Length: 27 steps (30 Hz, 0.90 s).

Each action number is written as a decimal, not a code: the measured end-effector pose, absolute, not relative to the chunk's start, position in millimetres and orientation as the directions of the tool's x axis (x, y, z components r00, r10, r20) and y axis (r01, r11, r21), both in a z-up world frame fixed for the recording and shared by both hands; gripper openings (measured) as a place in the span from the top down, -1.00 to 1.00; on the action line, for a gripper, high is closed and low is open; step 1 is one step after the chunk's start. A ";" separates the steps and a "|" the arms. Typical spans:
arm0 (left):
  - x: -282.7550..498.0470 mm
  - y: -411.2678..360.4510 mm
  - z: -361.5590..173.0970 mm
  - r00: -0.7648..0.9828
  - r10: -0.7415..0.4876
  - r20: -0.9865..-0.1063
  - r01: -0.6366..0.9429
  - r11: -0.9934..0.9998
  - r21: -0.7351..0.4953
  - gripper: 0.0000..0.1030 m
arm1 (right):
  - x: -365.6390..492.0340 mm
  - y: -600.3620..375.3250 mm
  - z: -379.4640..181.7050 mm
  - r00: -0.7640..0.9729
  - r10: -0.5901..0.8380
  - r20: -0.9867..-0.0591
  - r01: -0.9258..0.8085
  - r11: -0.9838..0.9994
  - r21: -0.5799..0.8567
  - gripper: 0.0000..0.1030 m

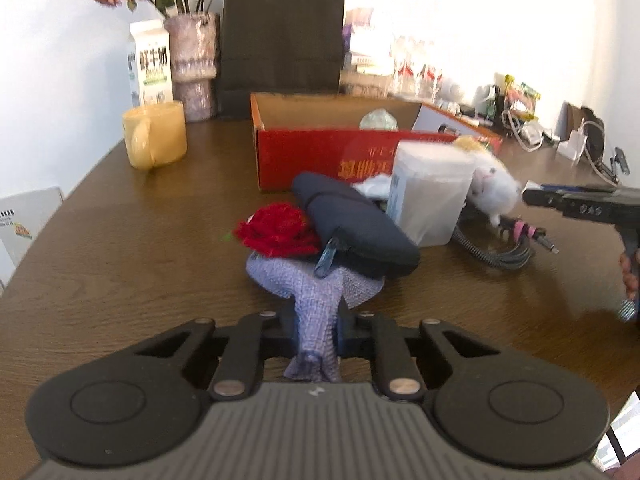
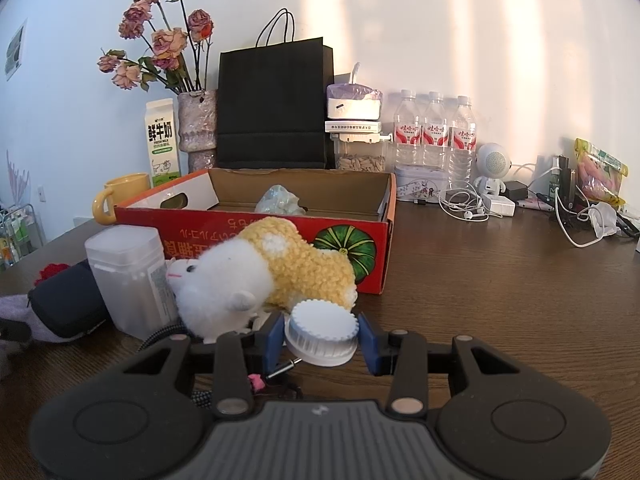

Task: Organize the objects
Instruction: 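Grasp the purple drawstring pouch with the left tool and lift it, then place the purple pouch in the box with the left tool while the right tool drops its cap there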

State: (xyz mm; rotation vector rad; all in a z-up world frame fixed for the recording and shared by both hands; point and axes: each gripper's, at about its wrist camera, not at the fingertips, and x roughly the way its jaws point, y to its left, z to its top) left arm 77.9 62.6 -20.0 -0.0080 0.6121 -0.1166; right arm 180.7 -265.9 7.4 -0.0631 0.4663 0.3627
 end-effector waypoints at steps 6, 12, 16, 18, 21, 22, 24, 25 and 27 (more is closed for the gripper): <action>61.1 64.0 2.2 0.855 -0.106 -0.507 0.103 0.994 -0.035 0.71 | 180.9 -266.5 6.8 0.831 0.326 -0.450 -0.354 0.935 0.023 0.24; 46.2 67.3 21.0 0.891 -0.095 -0.444 0.091 0.995 -0.031 0.71 | 180.7 -267.7 5.9 0.833 0.323 -0.450 -0.352 0.936 0.021 0.24; 41.3 68.4 28.8 0.907 -0.094 -0.411 0.084 0.996 -0.042 0.71 | 179.4 -268.2 5.8 0.834 0.322 -0.448 -0.351 0.936 0.019 0.24; 41.6 68.2 30.3 0.909 -0.094 -0.406 0.082 0.996 -0.046 0.71 | 178.8 -267.6 6.0 0.835 0.323 -0.447 -0.352 0.936 0.017 0.24; 43.3 68.3 32.3 0.913 -0.099 -0.396 0.080 0.995 -0.064 0.71 | 176.9 -267.0 7.7 0.840 0.323 -0.436 -0.353 0.935 0.013 0.24; 45.0 68.3 33.2 0.915 -0.102 -0.390 0.080 0.994 -0.073 0.71 | 174.8 -267.4 8.4 0.845 0.325 -0.424 -0.354 0.935 0.011 0.24; 49.3 67.9 35.8 0.919 -0.107 -0.380 0.079 0.993 -0.087 0.71 | 171.7 -268.1 9.6 0.852 0.328 -0.409 -0.353 0.935 0.015 0.24; 52.6 67.4 37.5 0.921 -0.109 -0.374 0.080 0.992 -0.092 0.71 | 170.7 -267.7 10.8 0.852 0.330 -0.406 -0.354 0.935 0.016 0.24; 60.0 66.1 40.4 0.924 -0.116 -0.364 0.083 0.991 -0.105 0.71 | 167.7 -266.7 15.5 0.858 0.336 -0.388 -0.361 0.932 0.009 0.24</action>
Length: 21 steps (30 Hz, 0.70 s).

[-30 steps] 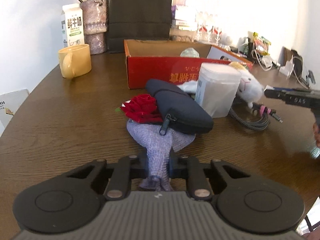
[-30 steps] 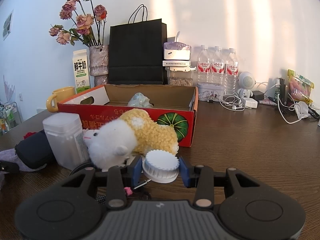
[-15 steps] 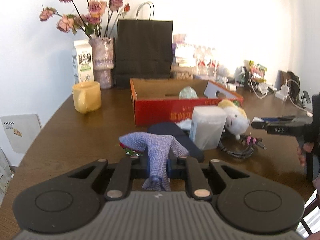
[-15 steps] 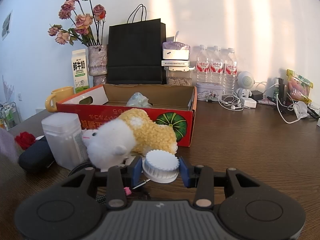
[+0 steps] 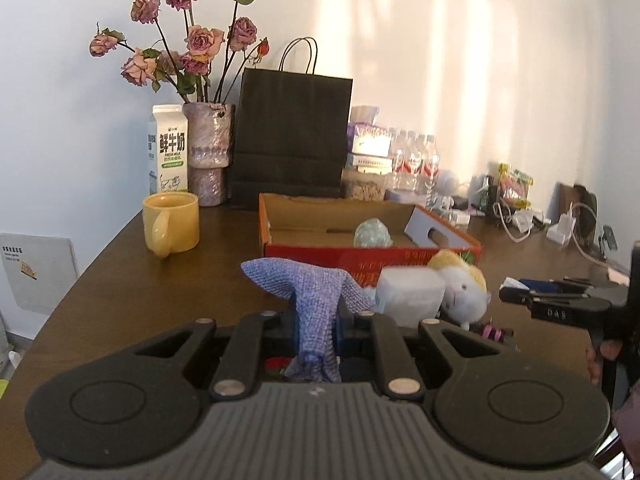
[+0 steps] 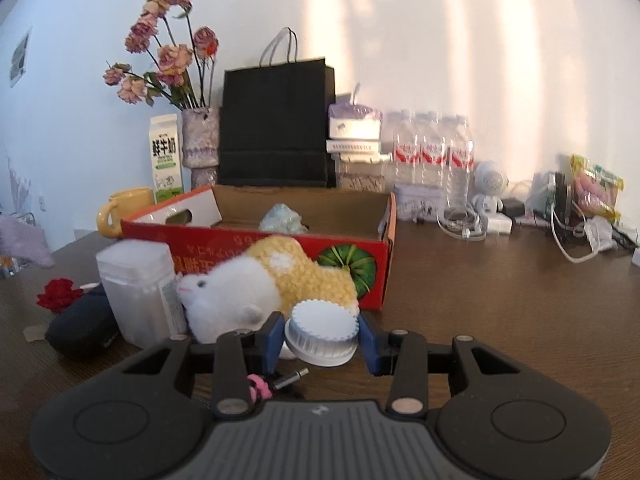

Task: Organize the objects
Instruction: 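Place the purple pouch in the box with the left tool while the right tool drops its cap there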

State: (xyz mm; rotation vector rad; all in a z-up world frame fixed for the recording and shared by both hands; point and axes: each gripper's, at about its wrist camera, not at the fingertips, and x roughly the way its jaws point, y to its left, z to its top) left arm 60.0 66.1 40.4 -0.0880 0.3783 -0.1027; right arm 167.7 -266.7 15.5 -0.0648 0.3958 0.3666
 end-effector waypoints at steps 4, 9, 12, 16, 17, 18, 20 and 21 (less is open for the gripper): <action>78.9 60.0 47.6 0.929 -0.141 -0.343 0.102 0.986 -0.129 0.71 | 167.0 -262.5 33.2 0.865 0.357 -0.352 -0.379 0.925 0.008 0.24; 110.4 47.2 57.7 0.939 -0.165 -0.301 0.125 0.981 -0.147 0.71 | 177.9 -248.8 51.9 0.861 0.391 -0.325 -0.411 0.912 0.006 0.24; 133.8 38.3 62.2 0.942 -0.171 -0.290 0.128 0.978 -0.163 0.71 | 190.0 -236.8 62.1 0.859 0.410 -0.307 -0.429 0.903 0.008 0.24; 159.9 27.2 68.1 0.944 -0.178 -0.277 0.131 0.975 -0.180 0.71 | 210.7 -216.9 74.7 0.853 0.430 -0.296 -0.447 0.894 0.008 0.24; 166.0 24.4 69.5 0.945 -0.179 -0.273 0.132 0.974 -0.183 0.71 | 215.9 -211.8 77.6 0.852 0.433 -0.294 -0.451 0.892 0.006 0.24; 172.7 21.8 71.3 0.946 -0.182 -0.269 0.134 0.973 -0.188 0.71 | 221.8 -207.3 80.1 0.851 0.437 -0.292 -0.455 0.890 0.005 0.24; 186.4 17.8 75.3 0.948 -0.180 -0.263 0.131 0.972 -0.195 0.71 | 234.6 -197.5 85.6 0.850 0.443 -0.285 -0.461 0.888 0.005 0.24; 193.6 16.0 77.3 0.949 -0.178 -0.260 0.129 0.972 -0.197 0.71 | 241.3 -193.0 88.3 0.850 0.445 -0.282 -0.462 0.887 0.007 0.24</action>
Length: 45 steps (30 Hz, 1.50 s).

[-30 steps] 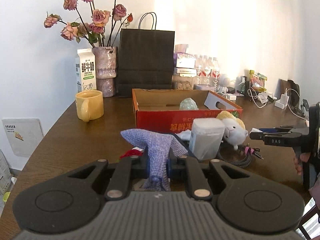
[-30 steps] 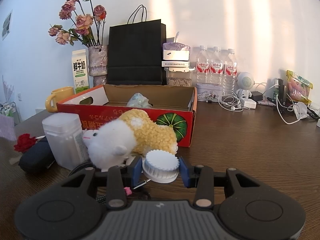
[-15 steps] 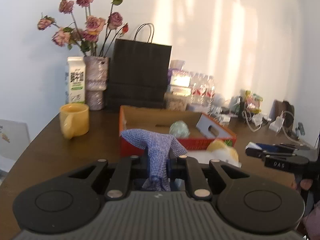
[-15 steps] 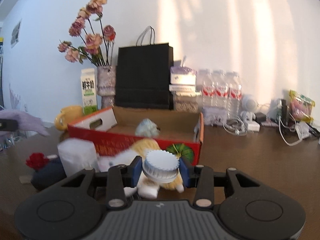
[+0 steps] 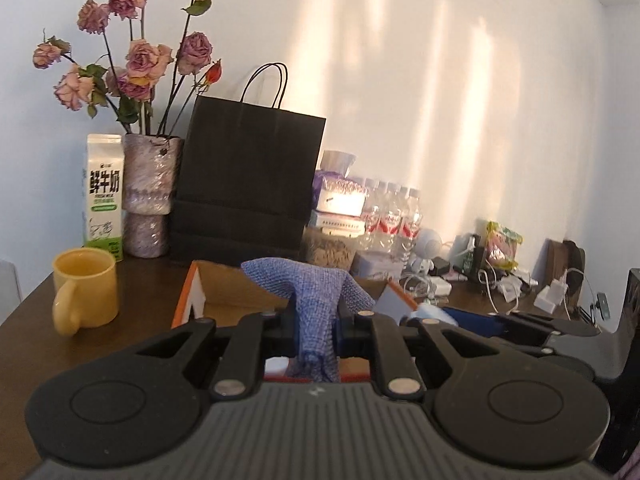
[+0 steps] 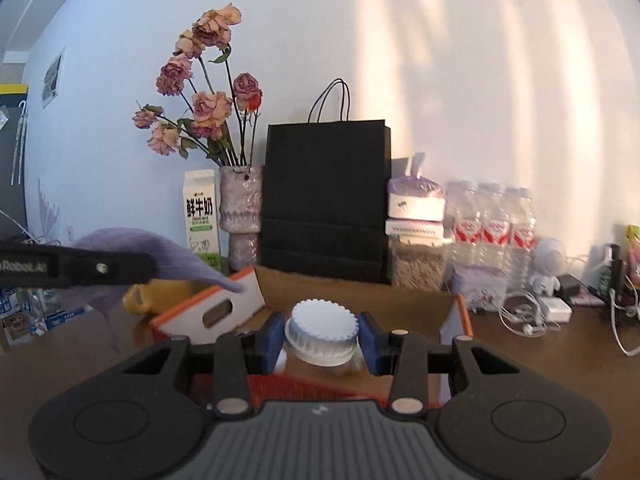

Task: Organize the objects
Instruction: 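Place the purple pouch in the box with the left tool while the right tool drops its cap there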

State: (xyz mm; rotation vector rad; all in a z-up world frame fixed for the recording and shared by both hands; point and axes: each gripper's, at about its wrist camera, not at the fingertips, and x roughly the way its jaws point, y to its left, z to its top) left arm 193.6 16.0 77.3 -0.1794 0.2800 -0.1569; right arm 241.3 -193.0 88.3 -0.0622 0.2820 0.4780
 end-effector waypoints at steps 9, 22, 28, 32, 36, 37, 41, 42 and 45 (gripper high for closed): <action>259.1 5.3 83.1 0.959 -0.147 -0.243 0.092 0.971 -0.223 0.71 | 301.4 -168.5 100.4 0.862 0.412 -0.294 -0.431 0.902 0.002 0.24; 317.0 15.6 46.7 0.929 -0.068 -0.363 0.003 0.985 -0.175 0.71 | 358.4 -180.3 60.3 0.837 0.360 -0.412 -0.377 0.925 0.044 0.24; 317.1 6.4 42.5 0.926 -0.050 -0.375 -0.004 0.990 -0.141 -0.71 | 359.0 -175.1 55.2 0.822 0.355 -0.446 -0.385 0.923 0.024 -0.67; 314.8 5.4 45.6 0.935 0.021 -0.354 -0.066 0.991 -0.115 -1.00 | 358.5 -173.6 54.4 0.828 0.336 -0.449 -0.368 0.930 0.015 -1.00; 315.1 6.6 45.8 0.932 0.020 -0.363 -0.068 0.990 -0.121 -1.00 | 360.5 -176.1 54.0 0.829 0.326 -0.455 -0.353 0.935 0.027 -1.00; 315.0 6.2 45.6 0.932 0.018 -0.363 -0.066 0.991 -0.120 -1.00 | 360.5 -176.3 54.0 0.829 0.326 -0.454 -0.353 0.935 0.028 -1.00; 316.2 4.9 44.3 0.929 0.012 -0.369 -0.060 0.991 -0.118 -1.00 | 359.8 -175.8 54.1 0.828 0.330 -0.453 -0.357 0.934 0.027 -1.00; 316.1 4.6 43.6 0.928 0.013 -0.372 -0.061 0.991 -0.118 -1.00 | 360.0 -175.8 53.9 0.828 0.330 -0.453 -0.358 0.934 0.026 -1.00; 315.8 5.0 43.6 0.928 0.014 -0.373 -0.064 0.991 -0.122 -1.00 | 359.9 -174.9 53.7 0.827 0.329 -0.455 -0.358 0.933 0.024 -1.00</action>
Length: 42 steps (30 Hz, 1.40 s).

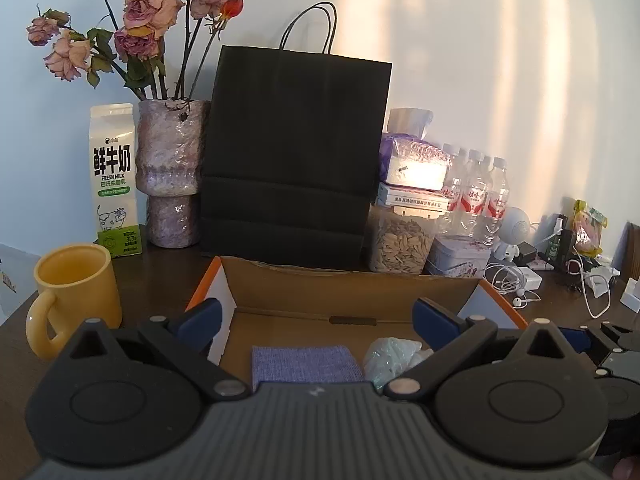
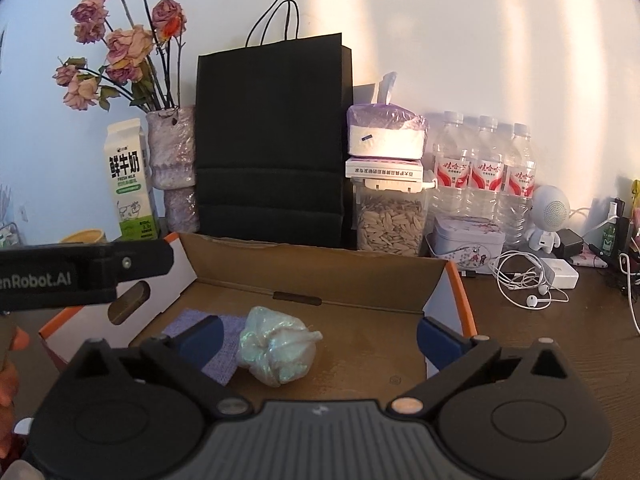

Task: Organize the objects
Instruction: 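Place the purple pouch in the box with the left tool while the right tool drops its cap there, then move the left tool back to the table and grasp the red rose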

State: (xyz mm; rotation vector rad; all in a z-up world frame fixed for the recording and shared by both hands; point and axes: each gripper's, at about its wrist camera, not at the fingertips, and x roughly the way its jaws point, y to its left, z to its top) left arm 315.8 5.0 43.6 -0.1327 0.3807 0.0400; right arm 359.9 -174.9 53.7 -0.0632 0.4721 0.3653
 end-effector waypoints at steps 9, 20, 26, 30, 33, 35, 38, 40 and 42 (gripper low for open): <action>285.2 9.2 67.9 0.959 -0.017 -0.282 -0.031 0.986 -0.163 -1.00 | 349.2 -177.8 61.8 0.839 0.333 -0.431 -0.360 0.933 0.021 -1.00; 209.5 43.0 79.5 0.980 0.000 -0.200 -0.037 0.982 -0.183 -1.00 | 303.2 -206.1 73.9 0.870 0.330 -0.367 -0.351 0.936 0.010 -1.00; 173.9 73.6 68.1 0.969 0.066 -0.237 -0.109 0.978 -0.175 -1.00 | 274.2 -224.5 72.3 0.873 0.336 -0.353 -0.351 0.936 0.022 -1.00; 154.3 84.2 60.9 0.958 0.085 -0.275 -0.125 0.984 -0.131 -1.00 | 253.4 -233.4 72.1 0.875 0.334 -0.350 -0.351 0.936 0.016 -1.00; 142.9 90.4 53.1 0.944 0.087 -0.318 -0.125 0.987 -0.099 -1.00 | 238.0 -238.4 68.6 0.874 0.327 -0.358 -0.350 0.937 0.002 -1.00; 135.4 94.2 47.0 0.933 0.093 -0.349 -0.128 0.988 -0.080 -1.00 | 228.9 -241.5 63.7 0.870 0.322 -0.373 -0.350 0.937 -0.006 -1.00; 124.8 100.3 37.8 0.916 0.102 -0.387 -0.139 0.988 -0.069 -1.00 | 219.0 -246.6 54.6 0.860 0.317 -0.401 -0.348 0.938 -0.004 -1.00; 118.7 103.7 32.7 0.907 0.101 -0.408 -0.143 0.987 -0.074 -1.00 | 213.1 -249.8 47.4 0.851 0.314 -0.421 -0.346 0.938 0.000 -1.00; 112.4 105.0 27.0 0.898 0.102 -0.428 -0.149 0.986 -0.077 -1.00 | 208.5 -251.2 41.3 0.843 0.314 -0.438 -0.347 0.938 0.004 -1.00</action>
